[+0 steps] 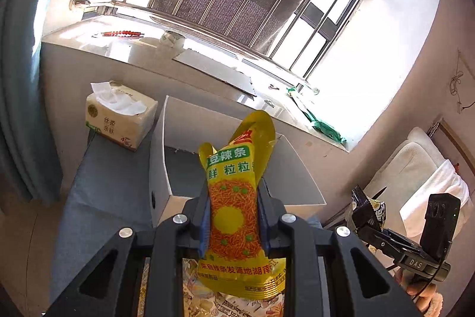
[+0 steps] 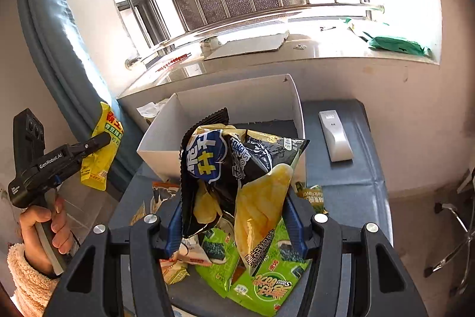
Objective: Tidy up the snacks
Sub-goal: 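Carry chips bag into box with right gripper while left gripper drops yellow noodle bag in, then grasp the long green snack stick with the right gripper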
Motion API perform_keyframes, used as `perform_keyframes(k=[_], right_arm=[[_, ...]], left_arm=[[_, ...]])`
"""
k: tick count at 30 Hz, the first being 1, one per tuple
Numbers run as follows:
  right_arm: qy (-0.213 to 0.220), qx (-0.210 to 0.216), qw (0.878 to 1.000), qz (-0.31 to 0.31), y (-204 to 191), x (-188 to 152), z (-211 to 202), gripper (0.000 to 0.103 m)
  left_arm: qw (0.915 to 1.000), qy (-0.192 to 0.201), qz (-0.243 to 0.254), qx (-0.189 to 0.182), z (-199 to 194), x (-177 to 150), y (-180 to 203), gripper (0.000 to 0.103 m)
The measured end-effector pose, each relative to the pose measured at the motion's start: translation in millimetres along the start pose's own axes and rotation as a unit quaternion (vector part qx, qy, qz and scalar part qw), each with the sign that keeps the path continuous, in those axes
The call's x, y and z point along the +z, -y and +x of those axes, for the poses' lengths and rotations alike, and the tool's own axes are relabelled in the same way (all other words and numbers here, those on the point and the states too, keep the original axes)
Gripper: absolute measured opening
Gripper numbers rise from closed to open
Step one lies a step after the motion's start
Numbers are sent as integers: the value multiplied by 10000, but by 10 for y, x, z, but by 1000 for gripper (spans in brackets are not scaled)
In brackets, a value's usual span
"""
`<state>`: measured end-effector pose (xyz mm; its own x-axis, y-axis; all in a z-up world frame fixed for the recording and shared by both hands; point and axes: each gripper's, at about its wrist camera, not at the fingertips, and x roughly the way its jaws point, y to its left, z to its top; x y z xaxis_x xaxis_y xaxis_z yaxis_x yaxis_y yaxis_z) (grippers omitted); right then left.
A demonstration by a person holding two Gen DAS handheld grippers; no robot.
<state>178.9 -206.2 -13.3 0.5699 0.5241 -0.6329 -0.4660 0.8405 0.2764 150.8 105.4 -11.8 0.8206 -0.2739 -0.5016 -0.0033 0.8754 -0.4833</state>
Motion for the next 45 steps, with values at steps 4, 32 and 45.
perform_keyframes(k=[4, 32, 45], right_arm=[[-131, -66, 9999, -58, 11, 543, 462, 61], [707, 341, 9960, -416, 37, 368, -67, 103], [469, 268, 9981, 313, 169, -1158, -545, 103]], left_arm=[[9989, -221, 251, 314, 529, 422, 133, 28], [9867, 389, 1406, 721, -329, 17, 366, 103], [9945, 68, 928, 491, -770, -1183, 236, 103]])
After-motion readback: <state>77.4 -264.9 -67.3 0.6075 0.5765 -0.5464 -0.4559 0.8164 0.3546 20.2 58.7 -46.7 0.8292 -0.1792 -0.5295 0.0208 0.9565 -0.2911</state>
